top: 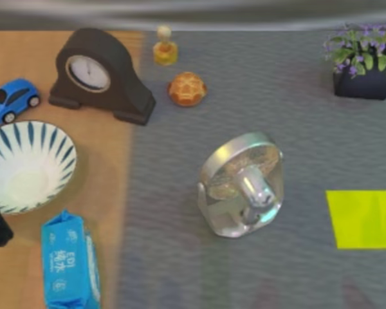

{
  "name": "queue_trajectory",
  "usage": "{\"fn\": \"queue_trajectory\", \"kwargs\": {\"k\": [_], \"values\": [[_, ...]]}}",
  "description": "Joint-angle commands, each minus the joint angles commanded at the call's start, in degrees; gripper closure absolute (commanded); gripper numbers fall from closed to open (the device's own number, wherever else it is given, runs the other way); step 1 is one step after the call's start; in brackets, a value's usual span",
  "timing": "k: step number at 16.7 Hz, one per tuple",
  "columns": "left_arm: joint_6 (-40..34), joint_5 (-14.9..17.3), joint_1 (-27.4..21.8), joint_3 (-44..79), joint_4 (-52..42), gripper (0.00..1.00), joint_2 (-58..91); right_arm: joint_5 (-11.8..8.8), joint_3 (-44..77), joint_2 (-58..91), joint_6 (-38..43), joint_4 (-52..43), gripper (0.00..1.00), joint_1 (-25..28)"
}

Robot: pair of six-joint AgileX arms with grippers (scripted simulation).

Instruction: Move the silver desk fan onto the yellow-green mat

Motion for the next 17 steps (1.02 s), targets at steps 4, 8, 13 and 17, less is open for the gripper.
{"fn": "queue_trajectory", "kwargs": {"k": [4,8,13,17], "values": [[0.0,0.0,0.0,0.0,0.0,0.0,0.0,0.0,1.7,1.7,-1.5,-1.7,0.0,0.7],[0.0,0.0,0.0,0.0,0.0,0.0,0.0,0.0,12.3,12.5,-9.6,-11.1,0.0,4.4],[0.0,0.0,0.0,0.0,0.0,0.0,0.0,0.2,37.4,38.6,-25.6,-29.8,0.0,11.9],[0.0,0.0,0.0,0.0,0.0,0.0,0.0,0.3,63.1,64.6,-40.5,-47.1,0.0,19.0]]}}
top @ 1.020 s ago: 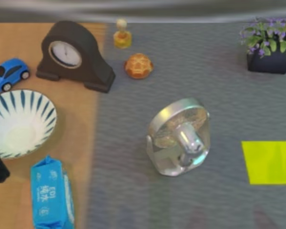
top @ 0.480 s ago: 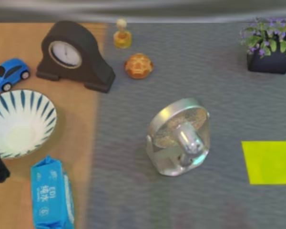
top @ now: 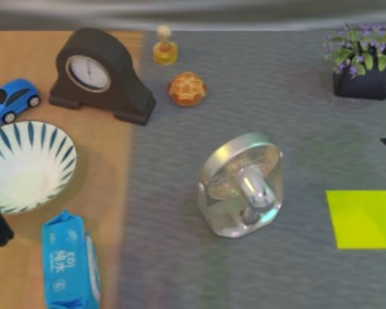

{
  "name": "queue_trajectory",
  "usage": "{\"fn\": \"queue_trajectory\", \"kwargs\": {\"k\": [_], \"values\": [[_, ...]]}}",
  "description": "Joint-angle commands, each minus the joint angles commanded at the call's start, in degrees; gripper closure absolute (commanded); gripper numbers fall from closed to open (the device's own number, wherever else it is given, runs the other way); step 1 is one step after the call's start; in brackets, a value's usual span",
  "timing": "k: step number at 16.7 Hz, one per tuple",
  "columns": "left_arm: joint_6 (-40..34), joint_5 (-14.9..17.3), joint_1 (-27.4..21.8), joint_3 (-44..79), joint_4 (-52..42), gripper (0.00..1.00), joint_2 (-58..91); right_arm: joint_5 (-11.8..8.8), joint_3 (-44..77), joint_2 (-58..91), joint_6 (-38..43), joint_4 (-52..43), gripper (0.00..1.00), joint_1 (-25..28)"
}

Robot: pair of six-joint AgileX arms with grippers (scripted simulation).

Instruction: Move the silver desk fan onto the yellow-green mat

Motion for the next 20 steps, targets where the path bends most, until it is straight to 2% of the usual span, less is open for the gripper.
{"fn": "queue_trajectory", "kwargs": {"k": [6,10,14,20], "values": [[0.0,0.0,0.0,0.0,0.0,0.0,0.0,0.0,37.3,37.6,-21.0,-24.3,0.0,10.0],[0.0,0.0,0.0,0.0,0.0,0.0,0.0,-0.1,55.9,55.5,-31.6,-36.0,0.0,15.0],[0.0,0.0,0.0,0.0,0.0,0.0,0.0,-0.1,65.7,64.1,-37.5,-42.4,0.0,17.8],[0.0,0.0,0.0,0.0,0.0,0.0,0.0,-0.1,66.8,65.1,-38.3,-43.1,0.0,17.9]]}}
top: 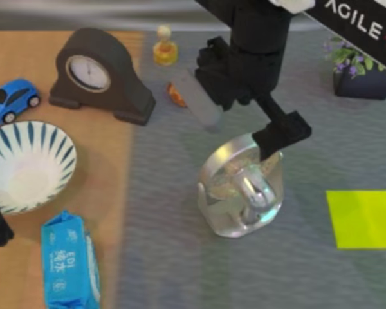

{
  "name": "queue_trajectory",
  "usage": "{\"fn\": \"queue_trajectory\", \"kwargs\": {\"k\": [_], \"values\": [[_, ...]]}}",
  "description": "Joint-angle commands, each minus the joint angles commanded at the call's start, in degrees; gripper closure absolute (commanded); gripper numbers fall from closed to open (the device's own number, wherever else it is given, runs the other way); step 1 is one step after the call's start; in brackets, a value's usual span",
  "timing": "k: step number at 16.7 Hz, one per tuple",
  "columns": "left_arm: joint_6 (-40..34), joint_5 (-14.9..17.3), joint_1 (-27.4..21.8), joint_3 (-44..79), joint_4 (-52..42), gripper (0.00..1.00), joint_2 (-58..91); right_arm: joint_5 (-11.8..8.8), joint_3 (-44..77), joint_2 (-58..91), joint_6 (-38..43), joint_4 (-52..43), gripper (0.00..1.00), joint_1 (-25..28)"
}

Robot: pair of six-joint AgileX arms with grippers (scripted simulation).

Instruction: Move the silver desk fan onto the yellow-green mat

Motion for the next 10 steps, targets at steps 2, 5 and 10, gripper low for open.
{"fn": "queue_trajectory", "kwargs": {"k": [2,5,10], "values": [[0.0,0.0,0.0,0.0,0.0,0.0,0.0,0.0,-1.0,-0.2,-0.1,0.9,0.0,0.2],[0.0,0.0,0.0,0.0,0.0,0.0,0.0,0.0,-6.5,-1.0,-0.1,5.5,0.0,0.3],[0.0,0.0,0.0,0.0,0.0,0.0,0.0,0.0,-14.7,-2.0,0.0,12.6,0.0,0.4]]}}
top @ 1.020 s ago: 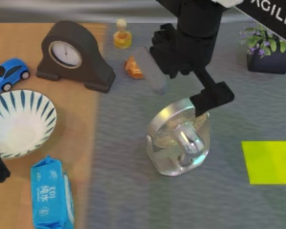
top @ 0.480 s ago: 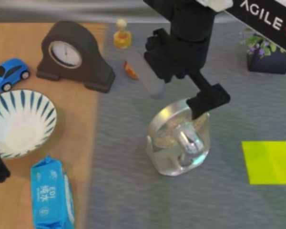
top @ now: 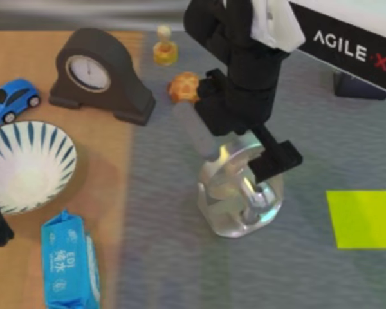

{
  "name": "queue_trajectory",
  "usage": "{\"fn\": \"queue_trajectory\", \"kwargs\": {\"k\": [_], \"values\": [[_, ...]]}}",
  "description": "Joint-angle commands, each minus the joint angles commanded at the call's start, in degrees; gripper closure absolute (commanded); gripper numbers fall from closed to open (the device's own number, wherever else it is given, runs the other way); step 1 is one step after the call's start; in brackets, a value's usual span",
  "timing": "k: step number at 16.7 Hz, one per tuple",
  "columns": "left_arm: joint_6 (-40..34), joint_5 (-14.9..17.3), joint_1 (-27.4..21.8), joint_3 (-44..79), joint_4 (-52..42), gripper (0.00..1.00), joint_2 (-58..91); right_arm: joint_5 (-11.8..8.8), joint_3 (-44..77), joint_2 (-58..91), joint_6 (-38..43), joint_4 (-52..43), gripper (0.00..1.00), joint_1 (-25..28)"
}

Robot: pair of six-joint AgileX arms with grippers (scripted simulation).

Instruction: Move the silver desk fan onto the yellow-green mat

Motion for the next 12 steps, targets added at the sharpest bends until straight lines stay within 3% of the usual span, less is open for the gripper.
{"fn": "queue_trajectory", "kwargs": {"k": [3,12], "values": [[0.0,0.0,0.0,0.0,0.0,0.0,0.0,0.0,-0.1,0.0,0.0,0.1,0.0,0.0],[0.0,0.0,0.0,0.0,0.0,0.0,0.0,0.0,-0.1,0.0,0.0,0.1,0.68,0.0]]}}
